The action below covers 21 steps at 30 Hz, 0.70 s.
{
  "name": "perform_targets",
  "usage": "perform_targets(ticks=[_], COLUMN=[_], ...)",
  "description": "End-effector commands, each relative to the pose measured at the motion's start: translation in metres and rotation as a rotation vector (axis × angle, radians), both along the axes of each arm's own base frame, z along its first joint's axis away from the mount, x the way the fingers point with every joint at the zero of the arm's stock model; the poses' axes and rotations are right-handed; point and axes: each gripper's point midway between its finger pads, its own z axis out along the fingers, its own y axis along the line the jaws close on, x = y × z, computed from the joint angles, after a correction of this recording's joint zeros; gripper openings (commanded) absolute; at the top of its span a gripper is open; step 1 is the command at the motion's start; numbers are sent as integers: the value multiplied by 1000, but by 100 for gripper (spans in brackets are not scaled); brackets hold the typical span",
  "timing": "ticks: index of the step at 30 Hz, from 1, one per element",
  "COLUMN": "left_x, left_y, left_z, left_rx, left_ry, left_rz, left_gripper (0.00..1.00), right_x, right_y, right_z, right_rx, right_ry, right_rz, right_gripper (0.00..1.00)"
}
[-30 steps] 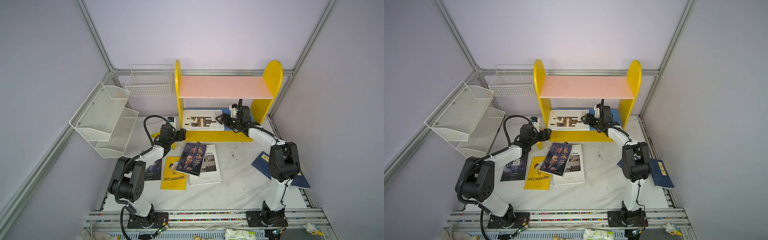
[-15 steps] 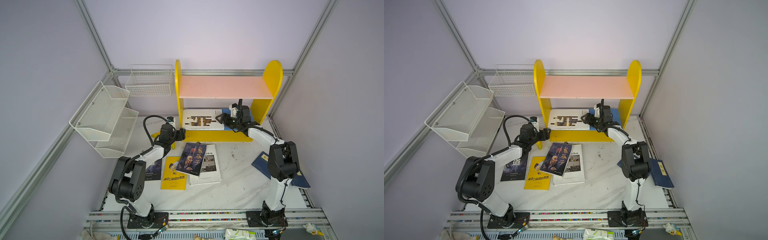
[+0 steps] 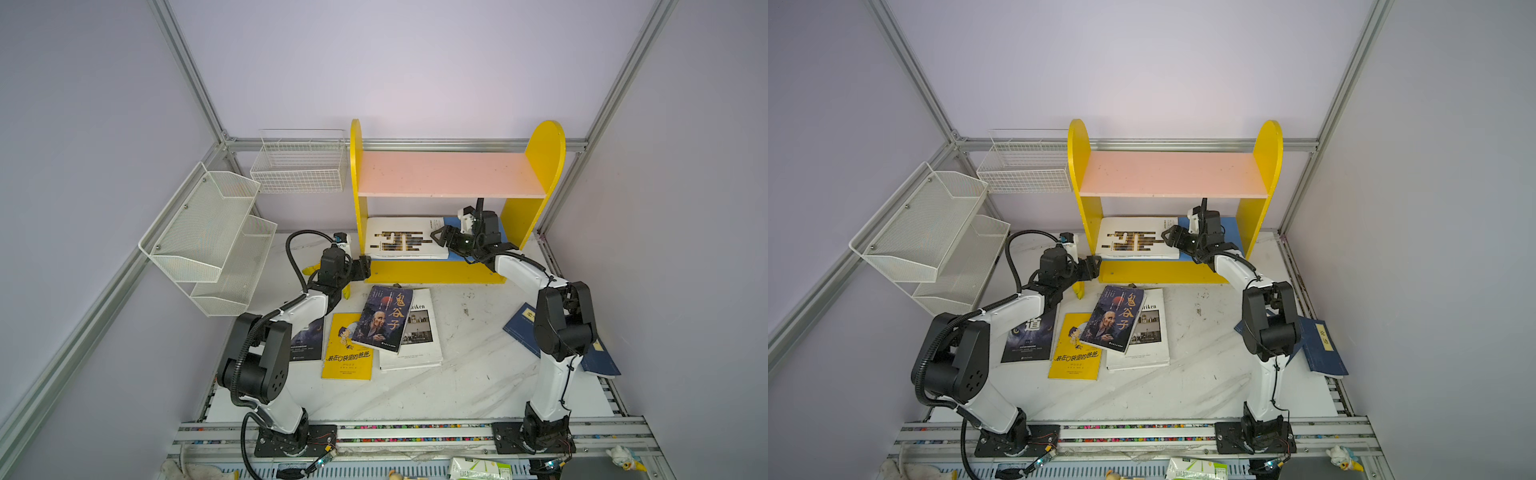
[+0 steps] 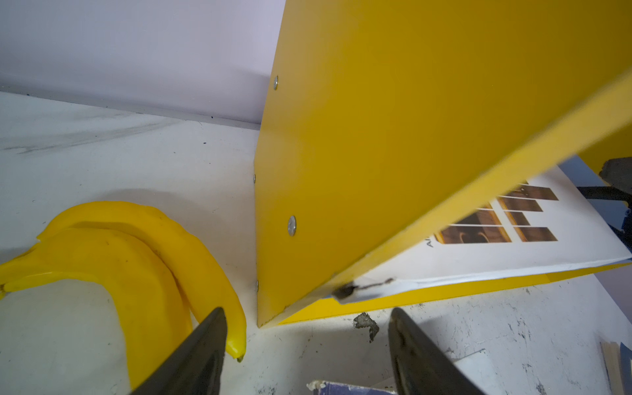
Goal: Stacking books/files
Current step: Move the book to the bookshelf.
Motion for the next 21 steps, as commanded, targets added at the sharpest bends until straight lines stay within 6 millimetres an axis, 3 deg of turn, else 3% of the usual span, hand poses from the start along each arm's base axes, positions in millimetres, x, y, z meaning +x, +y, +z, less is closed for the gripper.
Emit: perform_targets(ticks=[1, 6, 10, 13, 16, 21], left_x=[6, -14, -40, -58, -76, -106], left_y=[-1, 3, 7, 7, 4, -10], left_z=[56, 77, 99, 105, 98, 69], left_rx=[-36, -47, -60, -55, -32, -25], left_ry=[-133, -173, -213, -204, -150, -31], left_rz=[5, 0, -17, -47, -98, -227], left_gripper=[75, 82, 94, 98, 100, 100], right_x=[2, 6, 5, -1, -14, -57], right_y=[7, -3, -9, -18, -27, -36], right_z=[19, 44, 61, 71, 78, 95], right_rx=[-2, -82, -110, -128, -138, -144], right_ry=[-55, -120, -160, -180, -196, -220], right_rz=[23, -1, -25, -65, -91, -77], right_gripper=[81, 84, 90, 91, 91, 90])
